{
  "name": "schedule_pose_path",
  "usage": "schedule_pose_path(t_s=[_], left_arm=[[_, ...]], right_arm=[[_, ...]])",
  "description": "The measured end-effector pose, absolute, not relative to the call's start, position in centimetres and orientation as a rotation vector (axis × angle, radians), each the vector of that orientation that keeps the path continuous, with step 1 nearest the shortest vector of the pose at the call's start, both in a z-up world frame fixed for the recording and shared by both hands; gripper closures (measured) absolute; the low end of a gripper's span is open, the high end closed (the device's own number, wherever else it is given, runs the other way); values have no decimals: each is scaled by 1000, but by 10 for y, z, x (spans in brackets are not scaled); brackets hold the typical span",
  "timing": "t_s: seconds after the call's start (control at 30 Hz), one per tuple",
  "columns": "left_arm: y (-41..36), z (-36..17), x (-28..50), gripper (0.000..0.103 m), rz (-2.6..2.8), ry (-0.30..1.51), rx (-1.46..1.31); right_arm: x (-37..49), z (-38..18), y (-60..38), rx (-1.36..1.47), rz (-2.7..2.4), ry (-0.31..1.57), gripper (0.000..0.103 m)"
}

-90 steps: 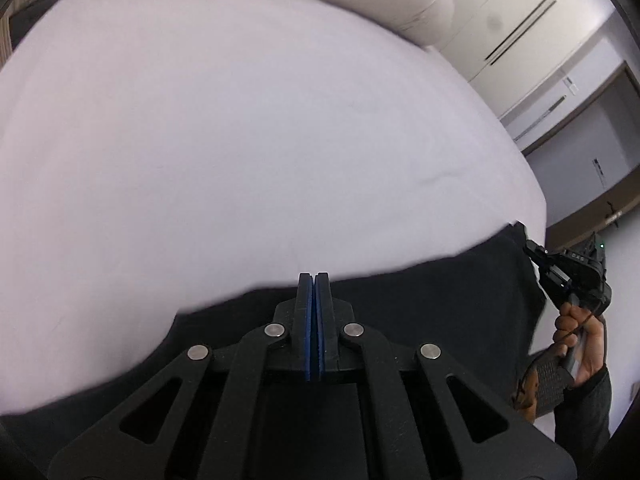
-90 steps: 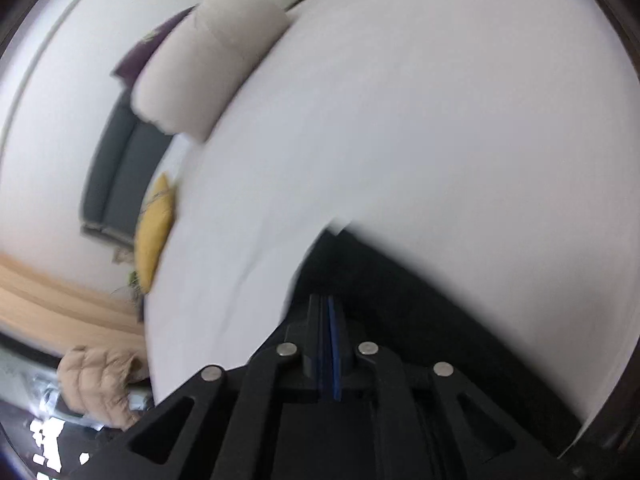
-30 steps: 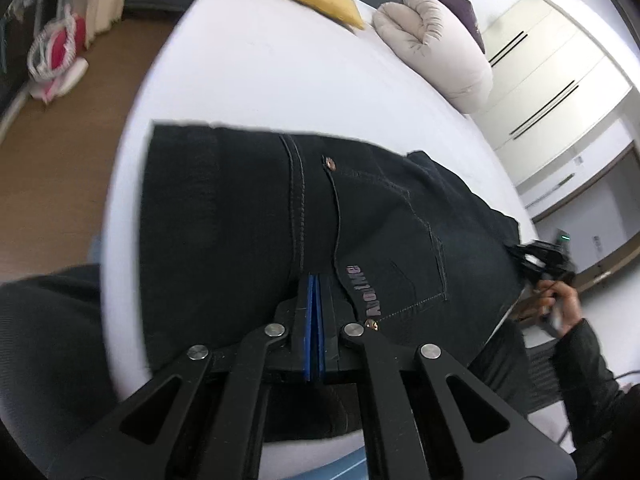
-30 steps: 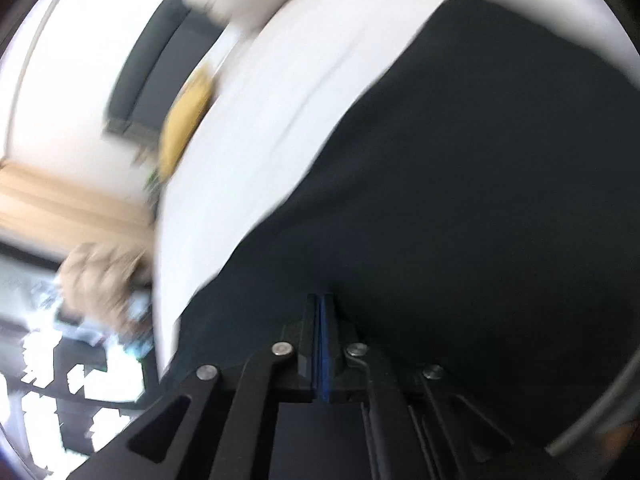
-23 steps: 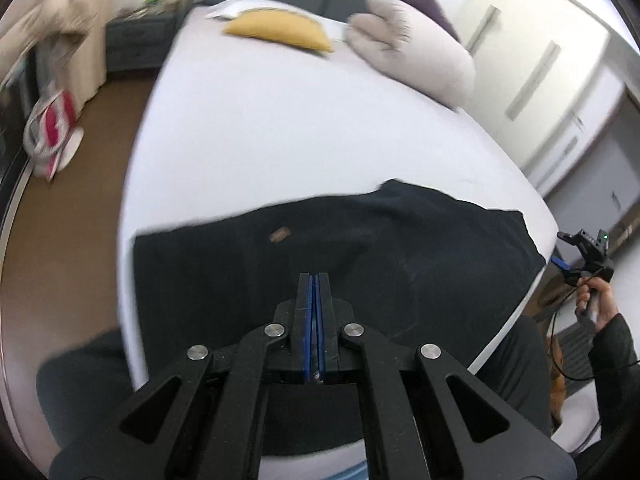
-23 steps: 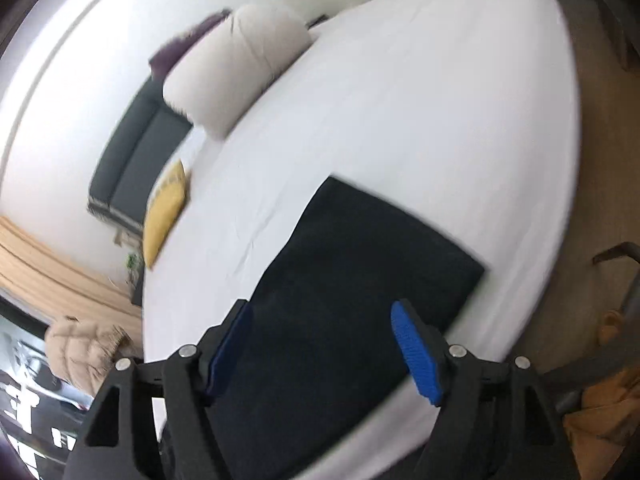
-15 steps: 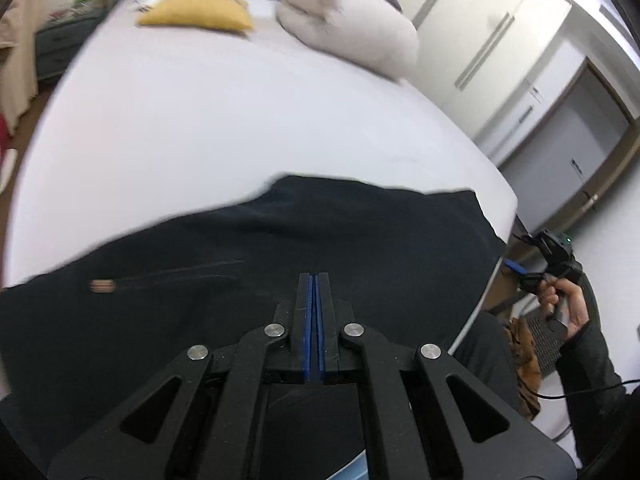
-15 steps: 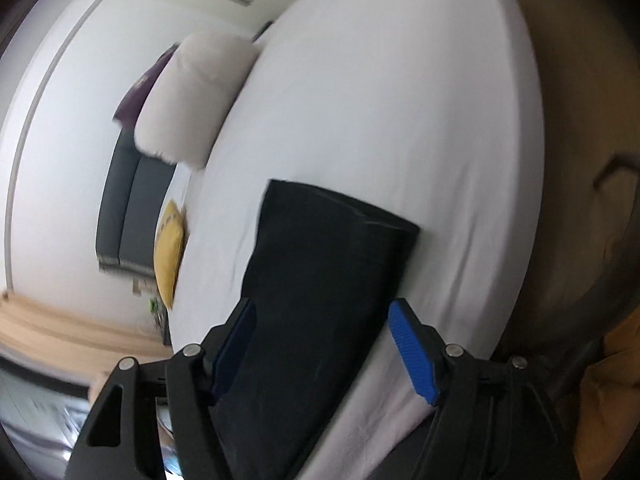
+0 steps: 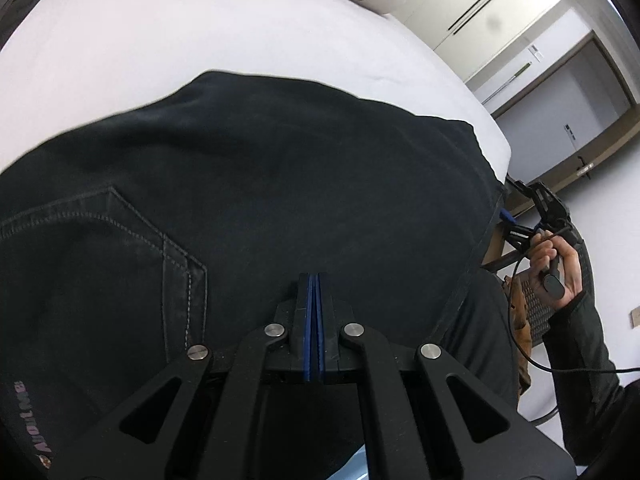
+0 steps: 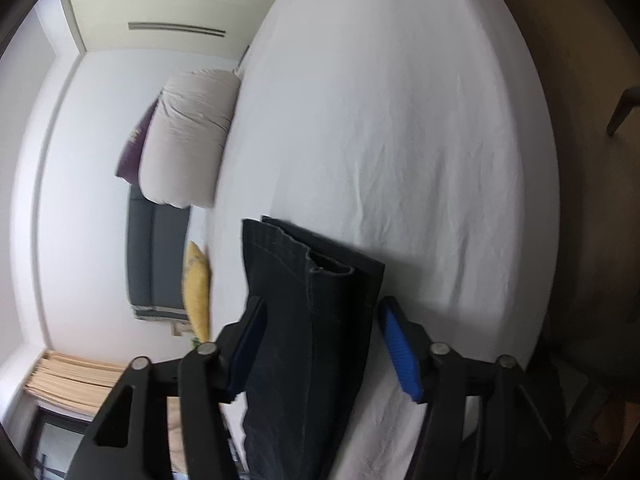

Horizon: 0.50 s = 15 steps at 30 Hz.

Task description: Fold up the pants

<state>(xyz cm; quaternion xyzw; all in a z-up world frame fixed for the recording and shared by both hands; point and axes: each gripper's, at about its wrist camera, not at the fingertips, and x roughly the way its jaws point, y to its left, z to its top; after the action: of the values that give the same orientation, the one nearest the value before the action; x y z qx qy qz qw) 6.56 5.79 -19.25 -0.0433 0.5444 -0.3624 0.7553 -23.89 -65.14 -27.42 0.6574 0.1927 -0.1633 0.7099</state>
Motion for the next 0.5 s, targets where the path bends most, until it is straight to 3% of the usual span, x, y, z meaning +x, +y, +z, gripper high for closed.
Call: schedule_pose_path(t_s=[0.33,0.43,0.5], left_arm=[[79,-200,66,102,-792,1202,-128],[84,-199,68,102,-794,1205,-136],[86,-199,68,102,-795,1208,-143]], right_arm=[[-217,-271,-646,1409,-297,407,57],[-208,-271,-647,1386,-293,425,70],[-206,-272,-647,1382,-292,433,87]])
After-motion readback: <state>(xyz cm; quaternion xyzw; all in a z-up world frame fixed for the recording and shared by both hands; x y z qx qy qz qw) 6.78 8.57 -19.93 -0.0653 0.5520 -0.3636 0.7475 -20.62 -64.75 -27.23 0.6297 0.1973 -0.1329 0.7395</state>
